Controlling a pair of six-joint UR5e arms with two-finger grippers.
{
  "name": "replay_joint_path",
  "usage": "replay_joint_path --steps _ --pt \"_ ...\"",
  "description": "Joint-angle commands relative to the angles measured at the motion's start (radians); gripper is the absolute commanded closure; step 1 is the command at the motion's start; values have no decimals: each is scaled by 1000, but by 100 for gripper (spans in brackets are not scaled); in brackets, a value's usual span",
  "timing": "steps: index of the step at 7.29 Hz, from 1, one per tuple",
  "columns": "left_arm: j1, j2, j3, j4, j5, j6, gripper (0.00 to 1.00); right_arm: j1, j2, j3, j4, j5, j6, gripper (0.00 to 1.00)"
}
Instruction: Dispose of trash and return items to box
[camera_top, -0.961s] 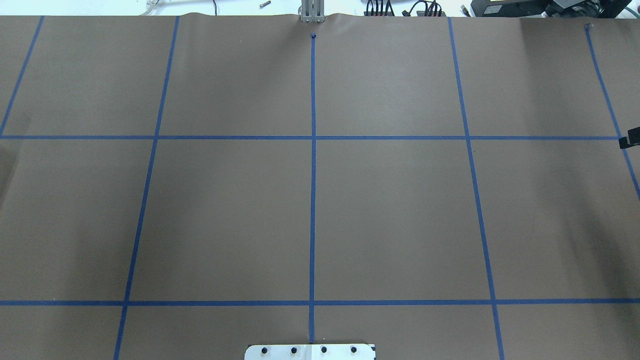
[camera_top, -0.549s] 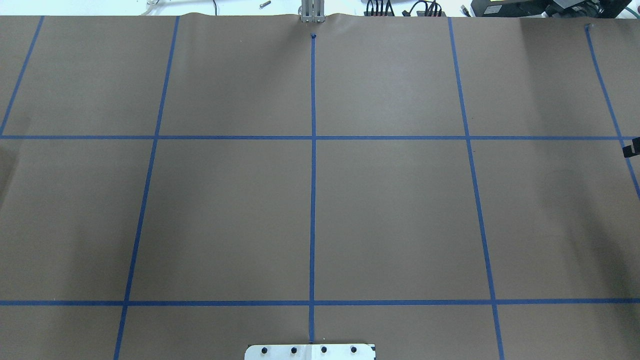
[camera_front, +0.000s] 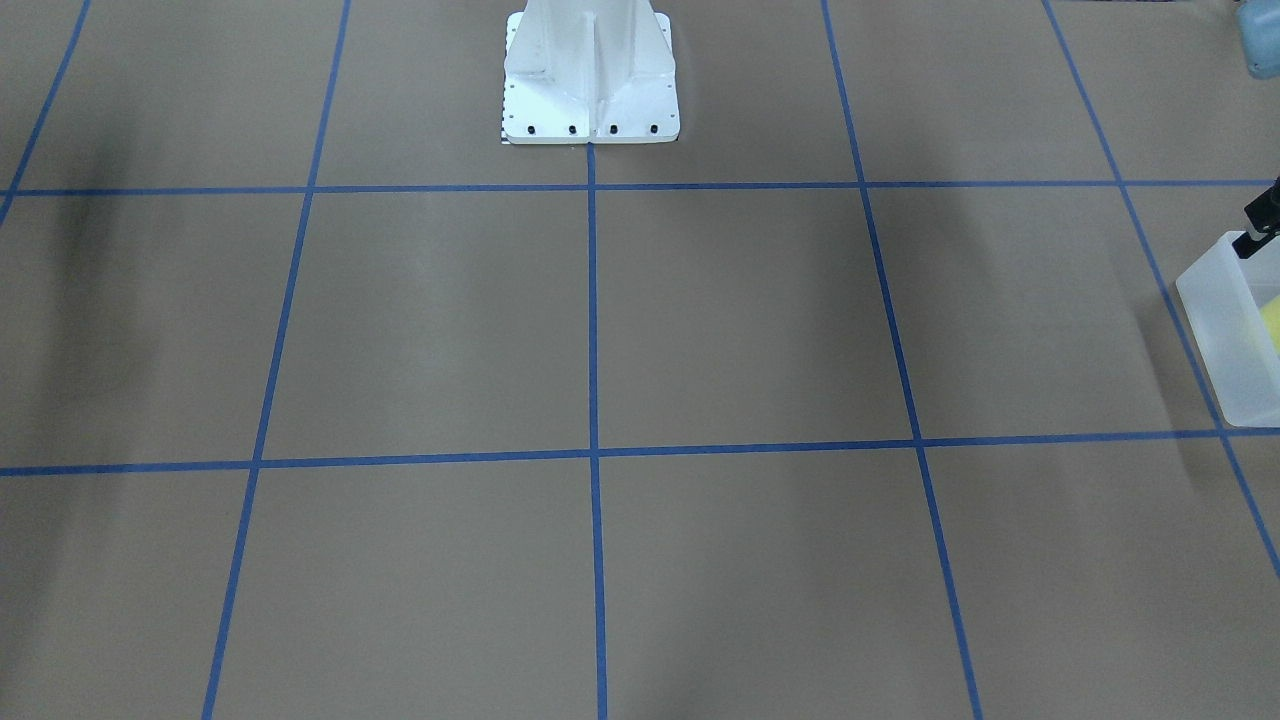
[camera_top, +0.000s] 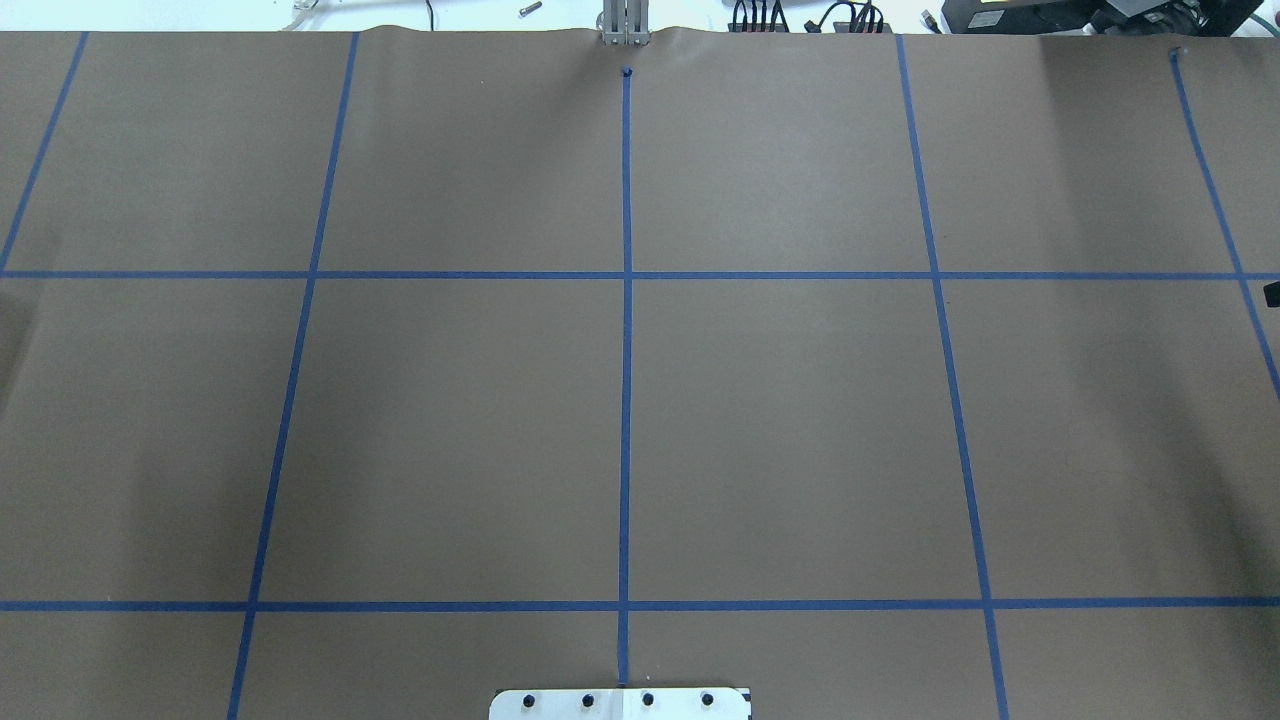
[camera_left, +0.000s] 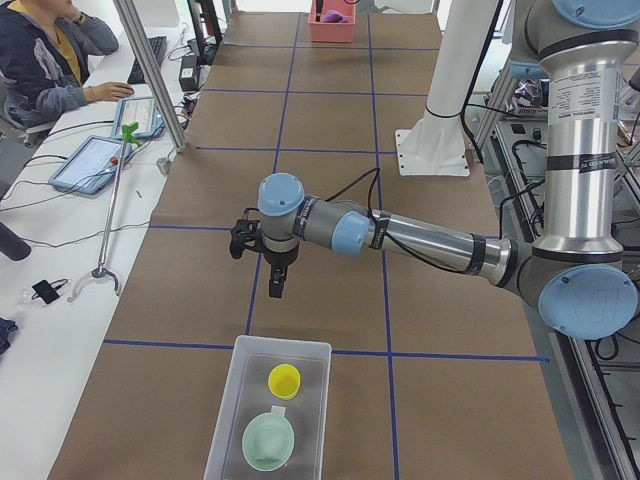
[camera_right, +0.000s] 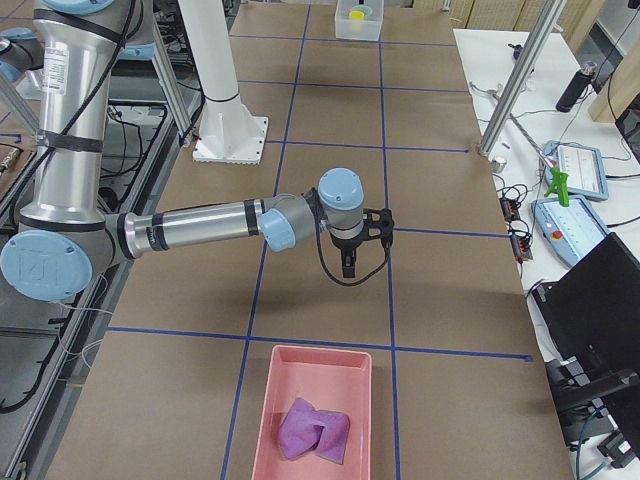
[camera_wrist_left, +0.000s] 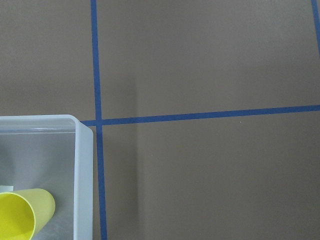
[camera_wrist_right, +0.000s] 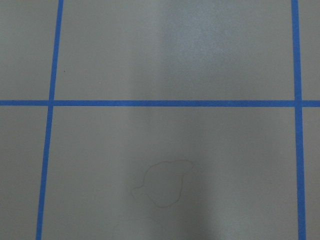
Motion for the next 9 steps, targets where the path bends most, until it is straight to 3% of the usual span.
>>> replay_joint_path --steps 1,2,3,6,9 --pt "2 -2 21 -1 1 1 3 38 26 79 -223 -17 -174 0" --pt "0 0 21 -1 -1 1 3 67 67 109 -359 -44 -257 0" --pt "-1 0 17 -1 -1 1 3 52 83 129 -392 -120 -270 0" --pt "-5 16 21 -6 -47 4 3 48 80 98 -392 -138 -272 0" --pt "-23 18 17 6 -53 143 3 48 78 56 -388 -129 -284 0"
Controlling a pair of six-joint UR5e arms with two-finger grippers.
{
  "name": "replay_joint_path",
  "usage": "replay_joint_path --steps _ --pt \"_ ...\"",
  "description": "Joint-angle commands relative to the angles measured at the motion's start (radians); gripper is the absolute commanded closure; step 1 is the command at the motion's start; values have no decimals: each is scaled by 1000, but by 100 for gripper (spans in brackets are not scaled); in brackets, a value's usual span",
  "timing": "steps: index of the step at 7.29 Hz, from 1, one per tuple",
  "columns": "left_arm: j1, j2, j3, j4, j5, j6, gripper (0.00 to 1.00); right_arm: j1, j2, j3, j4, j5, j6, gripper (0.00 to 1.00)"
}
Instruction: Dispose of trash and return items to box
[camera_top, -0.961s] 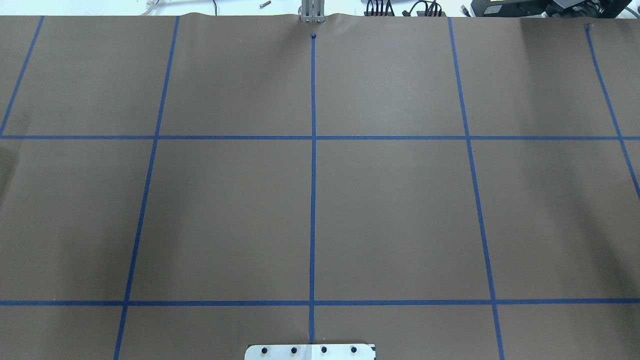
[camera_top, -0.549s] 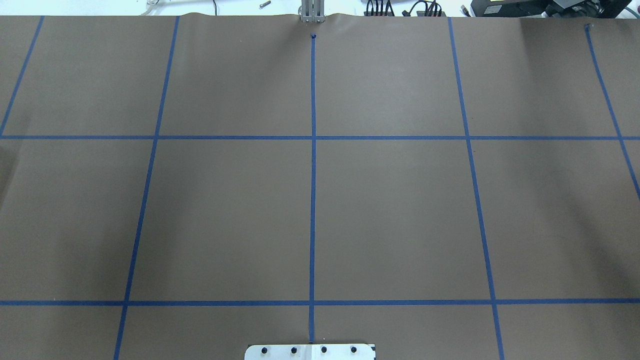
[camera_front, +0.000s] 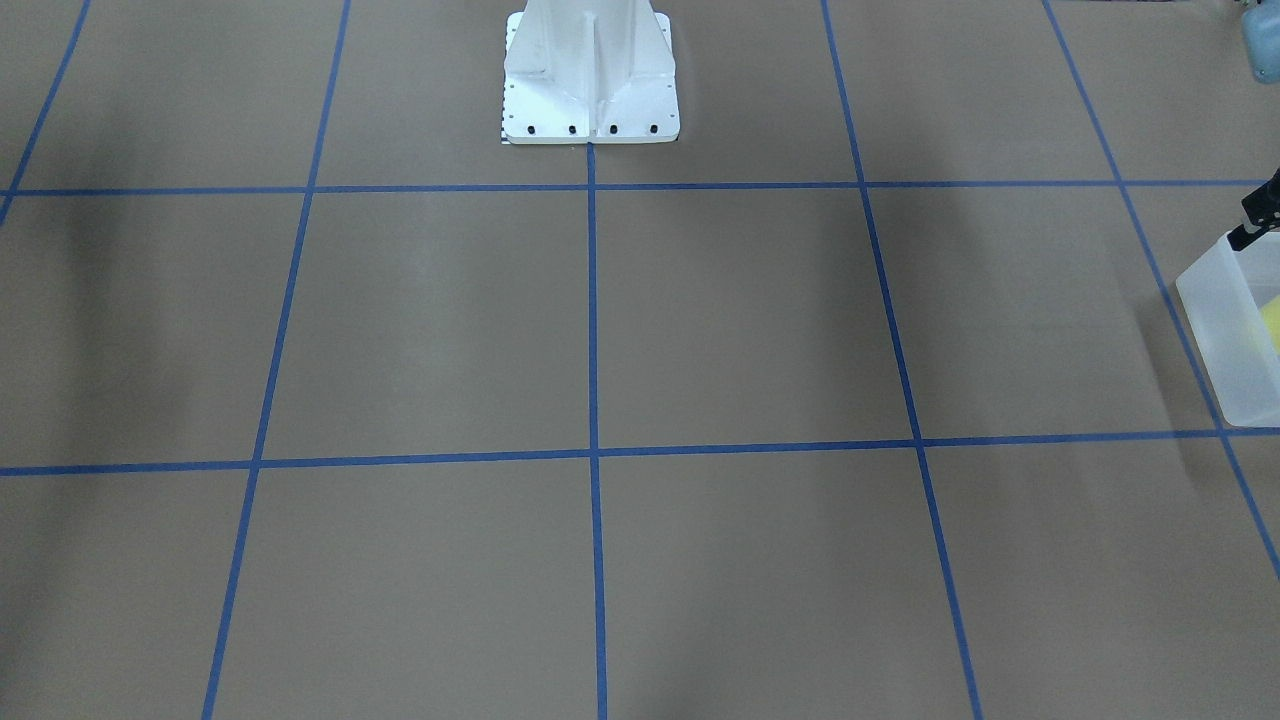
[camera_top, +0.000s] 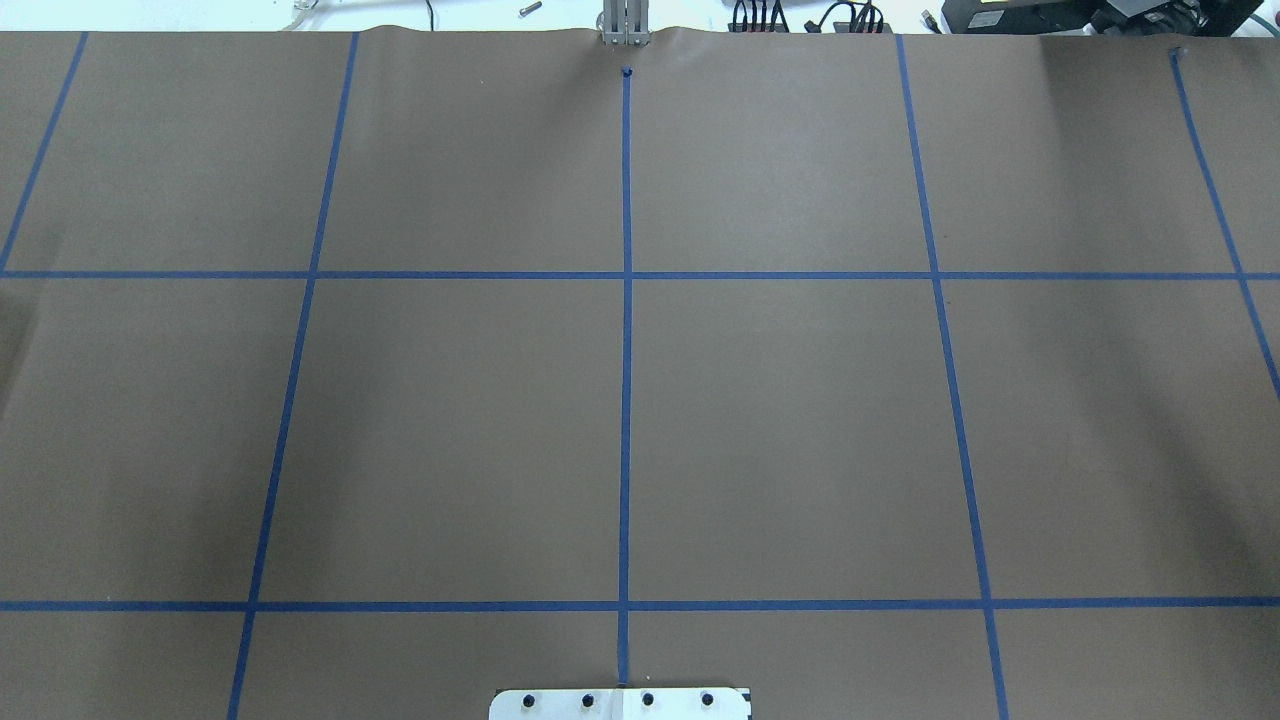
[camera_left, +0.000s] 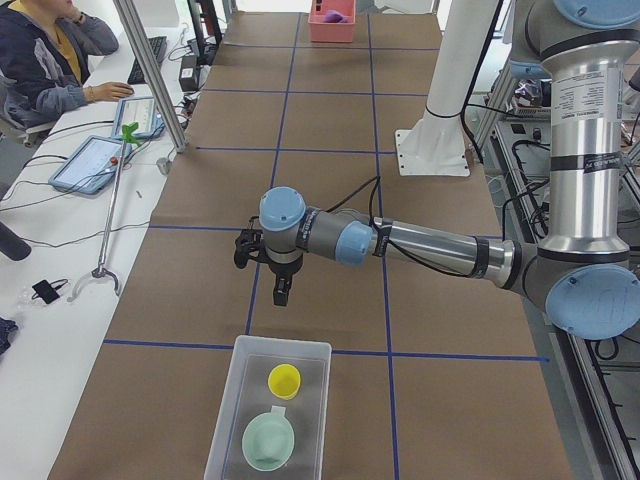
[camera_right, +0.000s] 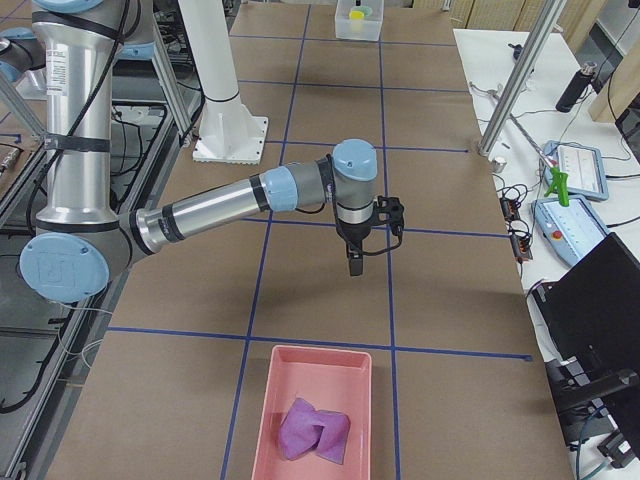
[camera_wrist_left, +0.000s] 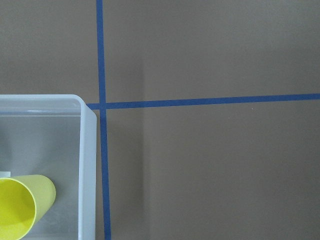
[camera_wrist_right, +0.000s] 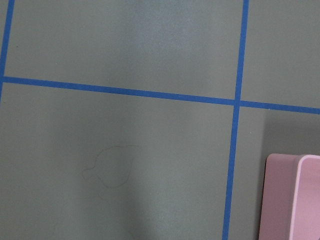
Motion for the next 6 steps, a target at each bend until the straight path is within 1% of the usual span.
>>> replay_joint_path --steps 1,3,6 --pt "-27 -2 -5 5 -3 32 3 0 -5 -12 1 -2 -6 0" --pt "-44 1 -16 5 -3 33 3 0 -13 -12 1 4 -41 0" --pt "-43 -1 -14 1 7 29 2 0 -13 -12 2 1 -40 0"
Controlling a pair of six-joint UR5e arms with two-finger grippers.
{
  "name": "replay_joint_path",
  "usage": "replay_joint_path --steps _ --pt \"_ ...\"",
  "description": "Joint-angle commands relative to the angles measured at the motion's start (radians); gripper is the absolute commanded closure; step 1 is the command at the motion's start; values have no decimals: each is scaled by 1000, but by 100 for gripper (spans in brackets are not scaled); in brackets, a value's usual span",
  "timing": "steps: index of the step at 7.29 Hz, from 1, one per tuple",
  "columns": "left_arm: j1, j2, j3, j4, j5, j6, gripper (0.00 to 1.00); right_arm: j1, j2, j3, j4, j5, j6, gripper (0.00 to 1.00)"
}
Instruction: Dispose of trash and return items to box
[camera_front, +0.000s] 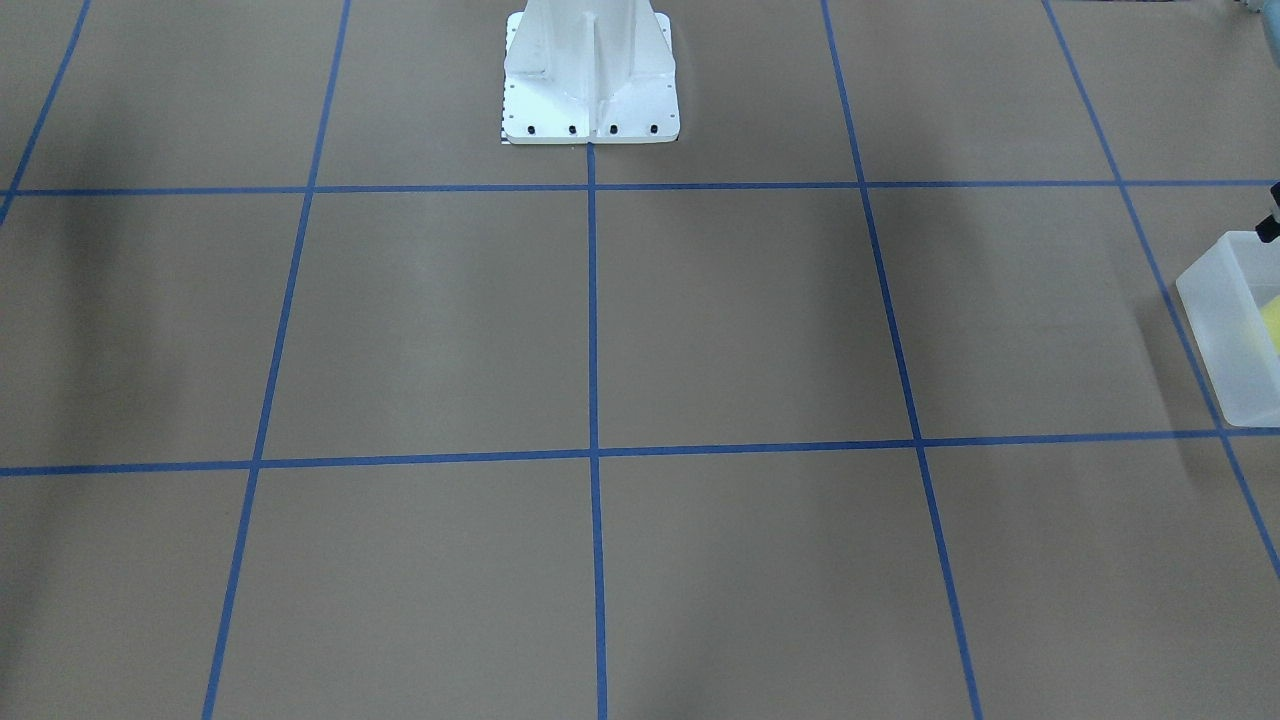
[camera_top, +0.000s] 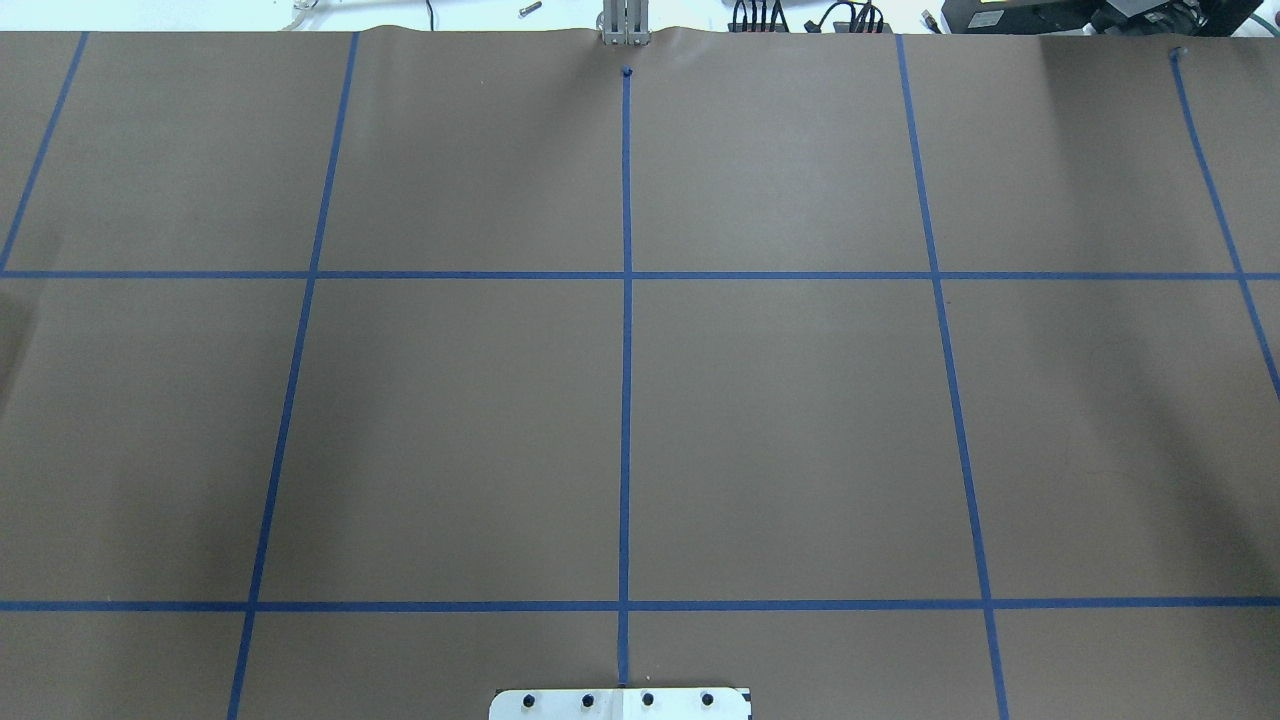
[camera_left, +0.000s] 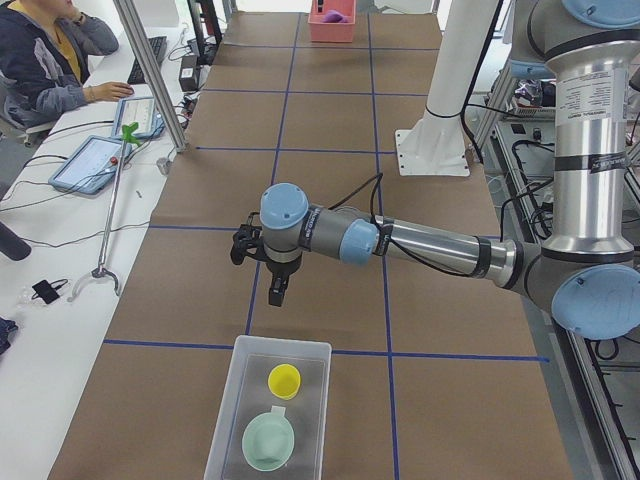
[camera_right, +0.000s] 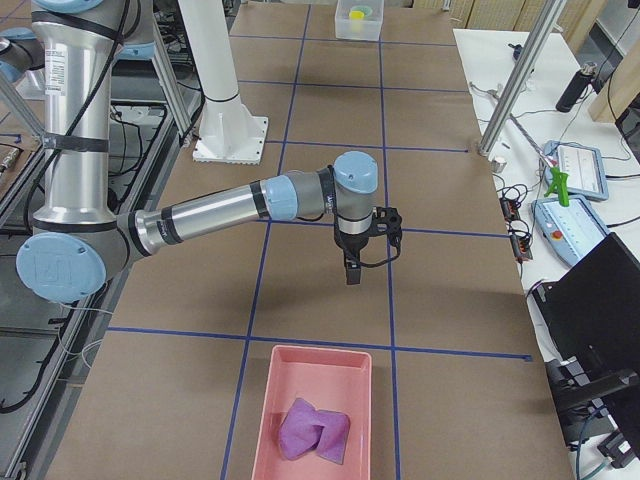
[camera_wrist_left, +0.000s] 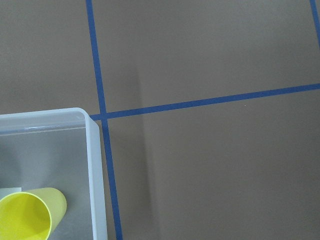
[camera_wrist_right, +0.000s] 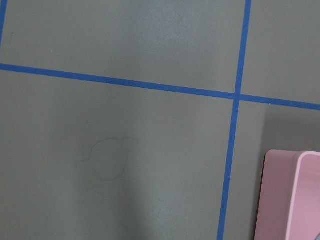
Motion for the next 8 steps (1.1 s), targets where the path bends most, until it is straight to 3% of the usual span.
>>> replay_joint_path --steps 1,8 --pt "0 0 -10 -3 2 -5 2 0 0 5 0 2 1 0" --pt "1 0 2 -6 5 6 2 -2 4 13 2 -1 0 0"
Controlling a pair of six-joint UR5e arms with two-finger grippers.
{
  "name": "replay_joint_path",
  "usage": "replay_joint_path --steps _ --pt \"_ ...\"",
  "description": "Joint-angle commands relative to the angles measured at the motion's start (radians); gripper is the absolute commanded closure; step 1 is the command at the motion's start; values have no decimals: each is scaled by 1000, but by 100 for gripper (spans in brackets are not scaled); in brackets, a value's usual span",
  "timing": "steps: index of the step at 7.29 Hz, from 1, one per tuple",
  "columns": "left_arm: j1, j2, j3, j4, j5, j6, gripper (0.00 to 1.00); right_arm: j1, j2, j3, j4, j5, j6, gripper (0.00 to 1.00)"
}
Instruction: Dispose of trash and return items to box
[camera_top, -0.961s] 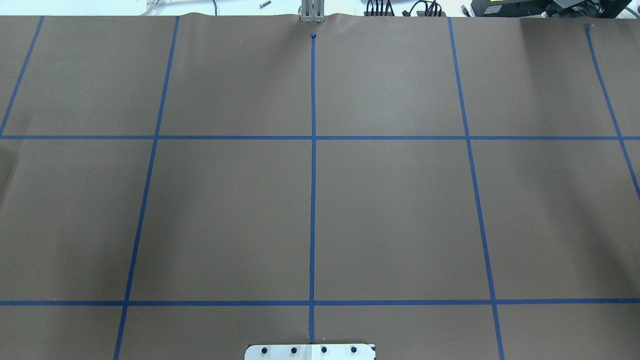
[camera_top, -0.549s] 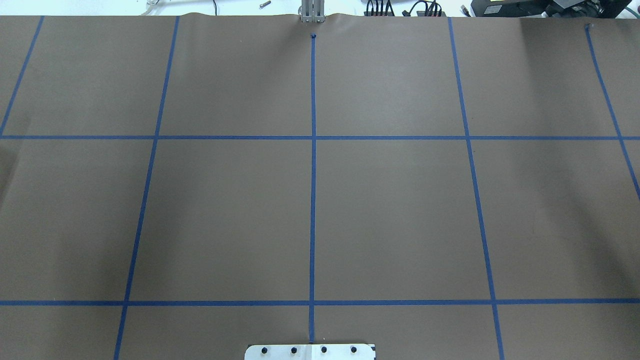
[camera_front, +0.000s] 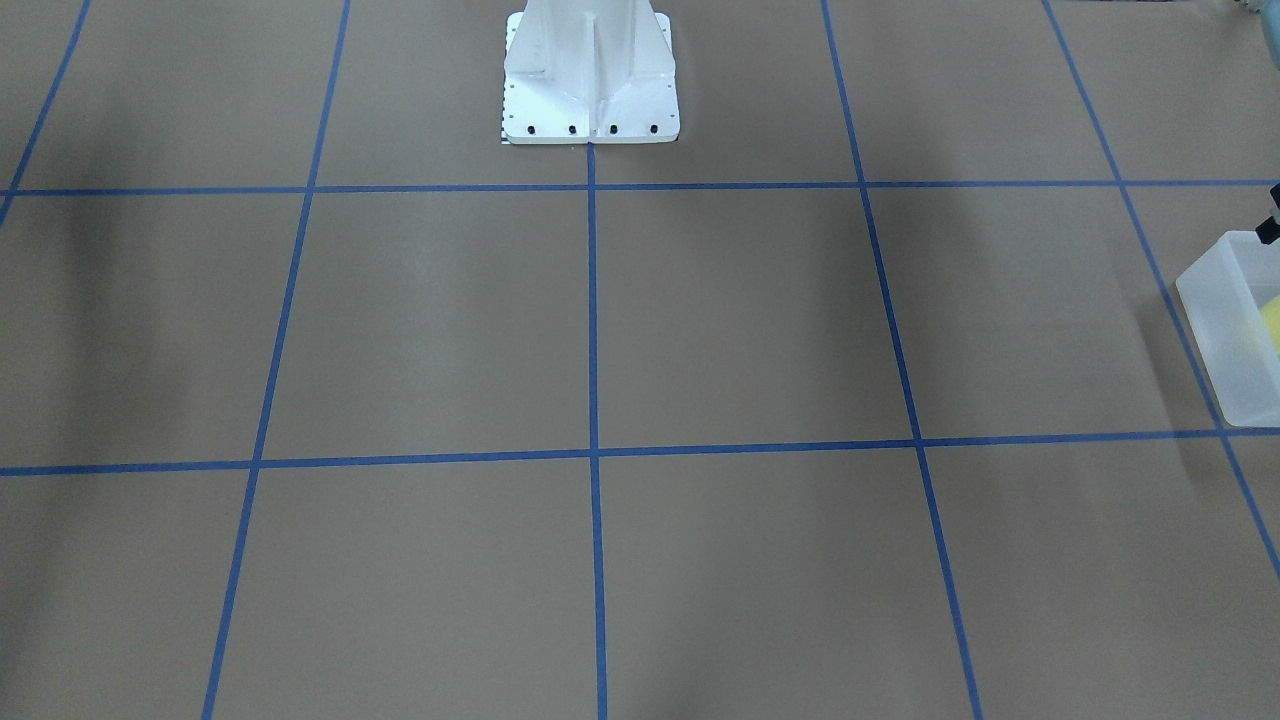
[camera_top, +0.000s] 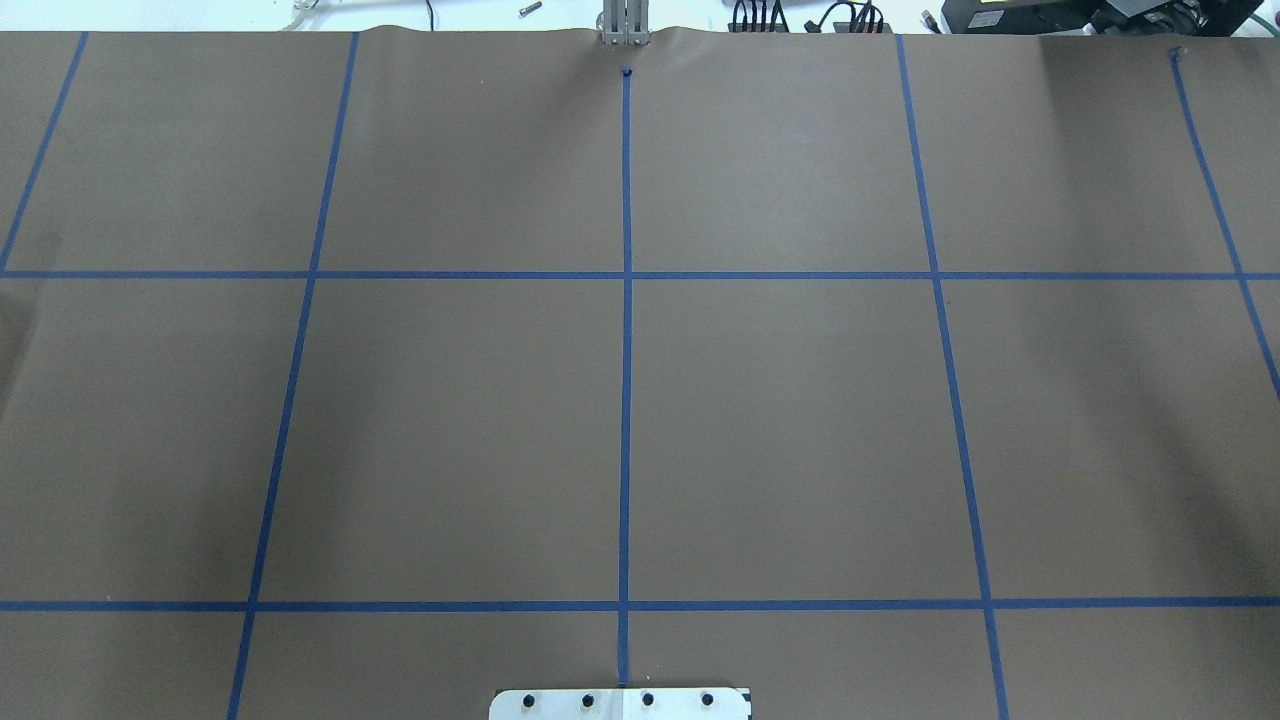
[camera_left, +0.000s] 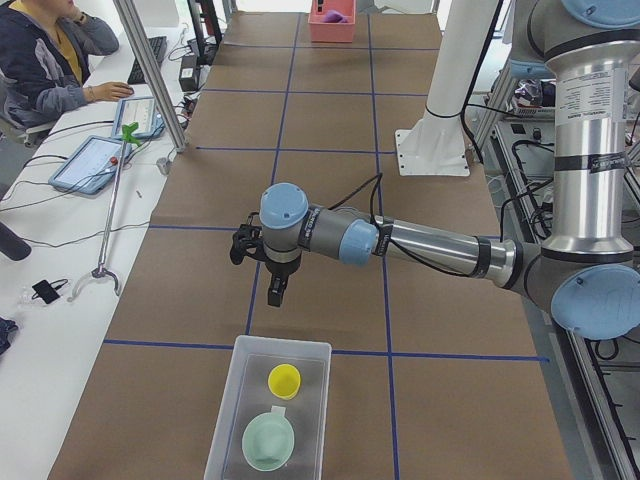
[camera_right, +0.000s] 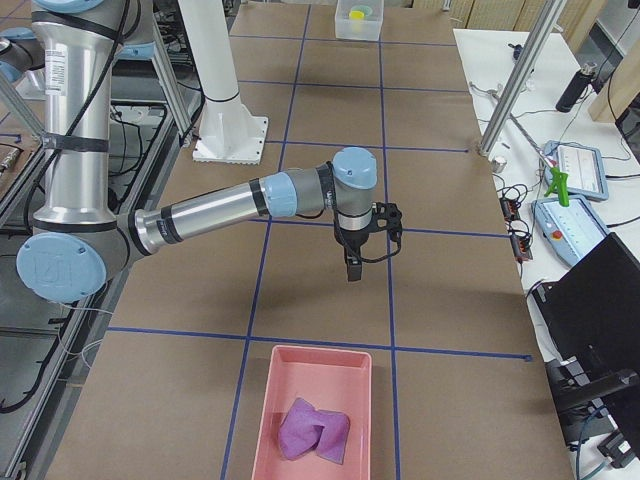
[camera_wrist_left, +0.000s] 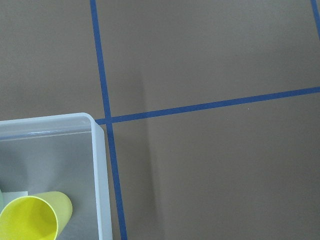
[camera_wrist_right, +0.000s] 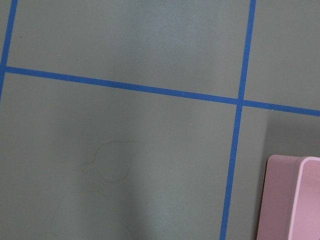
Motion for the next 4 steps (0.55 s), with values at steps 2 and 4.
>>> replay_joint_path --steps 2,4 --pt "-1 -1 0 0 2 1 2 0 -1 -5 0 0 0 0" --pt "1 -4 2 0 2 2 2 0 1 -10 0 0 0 0"
